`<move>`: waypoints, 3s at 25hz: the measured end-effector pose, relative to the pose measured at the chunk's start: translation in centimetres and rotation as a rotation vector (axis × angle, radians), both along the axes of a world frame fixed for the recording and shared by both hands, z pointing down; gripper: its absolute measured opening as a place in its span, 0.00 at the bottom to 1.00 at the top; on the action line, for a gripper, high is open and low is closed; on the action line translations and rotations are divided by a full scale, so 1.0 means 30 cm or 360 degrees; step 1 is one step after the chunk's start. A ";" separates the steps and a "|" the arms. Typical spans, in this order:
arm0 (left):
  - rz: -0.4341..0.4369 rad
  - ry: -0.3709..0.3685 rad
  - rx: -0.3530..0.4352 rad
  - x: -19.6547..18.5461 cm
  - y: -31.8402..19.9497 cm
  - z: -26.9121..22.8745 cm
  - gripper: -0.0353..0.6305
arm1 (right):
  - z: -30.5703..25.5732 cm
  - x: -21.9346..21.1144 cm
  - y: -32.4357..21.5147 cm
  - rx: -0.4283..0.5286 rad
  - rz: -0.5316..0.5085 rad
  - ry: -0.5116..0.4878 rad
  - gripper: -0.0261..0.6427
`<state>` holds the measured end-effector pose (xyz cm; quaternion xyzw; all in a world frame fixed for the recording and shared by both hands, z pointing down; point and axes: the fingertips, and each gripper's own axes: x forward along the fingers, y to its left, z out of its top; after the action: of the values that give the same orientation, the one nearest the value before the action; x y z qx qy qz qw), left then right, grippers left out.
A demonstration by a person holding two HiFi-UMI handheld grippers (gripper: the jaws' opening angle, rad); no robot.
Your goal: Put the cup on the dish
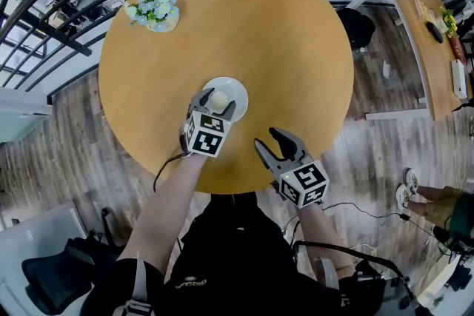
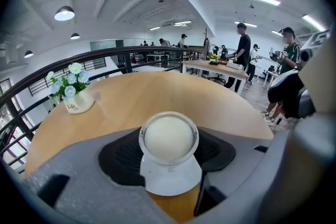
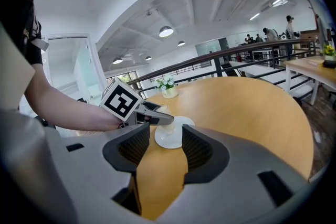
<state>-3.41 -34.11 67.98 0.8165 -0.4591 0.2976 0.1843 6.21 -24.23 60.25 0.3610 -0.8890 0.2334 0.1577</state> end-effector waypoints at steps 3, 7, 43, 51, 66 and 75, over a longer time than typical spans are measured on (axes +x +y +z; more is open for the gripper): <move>-0.0015 0.0040 0.0024 -0.011 0.017 -0.042 0.45 | -0.021 -0.010 0.004 0.0022 -0.0009 -0.0001 0.33; -0.0027 0.0069 0.0092 -0.021 0.034 -0.123 0.45 | -0.061 -0.013 0.005 0.0065 -0.0020 -0.0008 0.33; 0.0064 0.0245 0.0460 -0.061 0.329 -0.727 0.45 | -0.559 -0.101 0.018 0.0601 -0.0101 -0.0082 0.33; 0.0058 0.0241 0.0460 -0.065 0.318 -0.739 0.45 | -0.554 -0.102 0.001 0.0608 -0.0114 -0.0053 0.33; 0.0081 0.0232 0.0458 -0.095 0.315 -0.742 0.45 | -0.550 -0.131 -0.012 0.0617 -0.0094 -0.0033 0.33; 0.0080 0.0232 0.0444 -0.099 0.319 -0.739 0.45 | -0.538 -0.131 -0.008 0.0611 -0.0094 -0.0007 0.32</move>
<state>-6.38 -24.54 45.80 0.8648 -0.4608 0.1755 0.0944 2.27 -24.46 44.11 0.3576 -0.9278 0.0555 0.0909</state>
